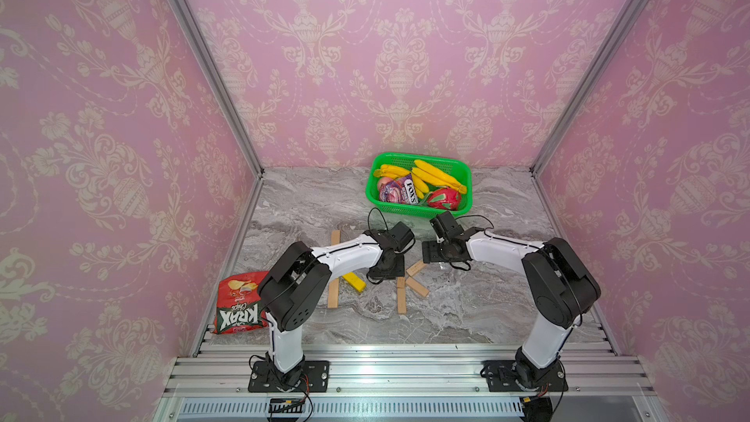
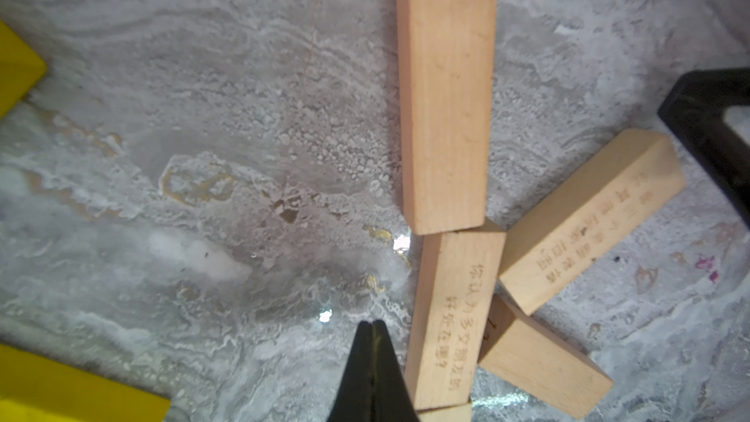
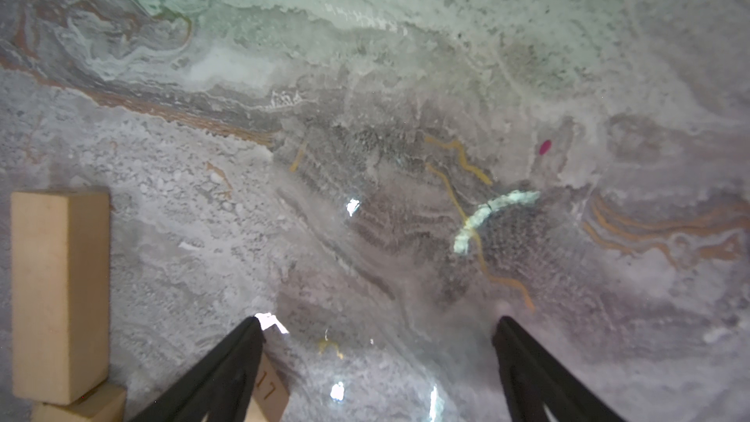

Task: Assemble the letter k with building blocks
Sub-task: Adjust the building block at the center of the board.

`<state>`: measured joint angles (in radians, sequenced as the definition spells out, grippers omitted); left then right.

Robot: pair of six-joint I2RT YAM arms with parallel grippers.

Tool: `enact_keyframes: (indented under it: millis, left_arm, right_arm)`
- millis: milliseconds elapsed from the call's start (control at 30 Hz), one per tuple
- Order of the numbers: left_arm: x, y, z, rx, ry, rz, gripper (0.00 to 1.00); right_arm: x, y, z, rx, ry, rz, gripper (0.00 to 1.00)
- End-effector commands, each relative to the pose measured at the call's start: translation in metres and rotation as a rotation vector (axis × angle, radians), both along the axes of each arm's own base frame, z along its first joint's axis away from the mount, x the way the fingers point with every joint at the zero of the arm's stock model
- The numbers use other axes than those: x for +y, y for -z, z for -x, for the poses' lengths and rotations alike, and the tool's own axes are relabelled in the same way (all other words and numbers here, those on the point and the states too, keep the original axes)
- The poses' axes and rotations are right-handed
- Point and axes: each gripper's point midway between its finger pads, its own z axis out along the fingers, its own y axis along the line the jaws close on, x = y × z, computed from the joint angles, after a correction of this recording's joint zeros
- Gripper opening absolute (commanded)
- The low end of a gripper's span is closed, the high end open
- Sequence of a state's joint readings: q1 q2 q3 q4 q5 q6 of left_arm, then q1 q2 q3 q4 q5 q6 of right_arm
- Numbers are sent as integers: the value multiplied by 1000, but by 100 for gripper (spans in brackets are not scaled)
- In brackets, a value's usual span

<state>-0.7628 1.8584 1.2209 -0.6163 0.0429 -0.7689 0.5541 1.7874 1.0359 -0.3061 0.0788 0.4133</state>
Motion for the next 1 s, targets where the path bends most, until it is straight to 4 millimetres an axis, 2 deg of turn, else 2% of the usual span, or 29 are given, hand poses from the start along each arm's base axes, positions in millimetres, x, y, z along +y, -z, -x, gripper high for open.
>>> enact_keyframes:
  millis: [0, 300, 967]
  left_arm:
    - [1, 0, 6, 13, -1, 2, 0]
    - [1, 0, 7, 19, 0, 8, 0]
    - [5, 2, 7, 11, -17, -13, 0]
  right_arm:
    - [-13, 19, 22, 87, -18, 60, 92]
    - [-24, 24, 31, 102, -6, 96, 92]
    - [-6, 23, 40, 123, -45, 1, 92]
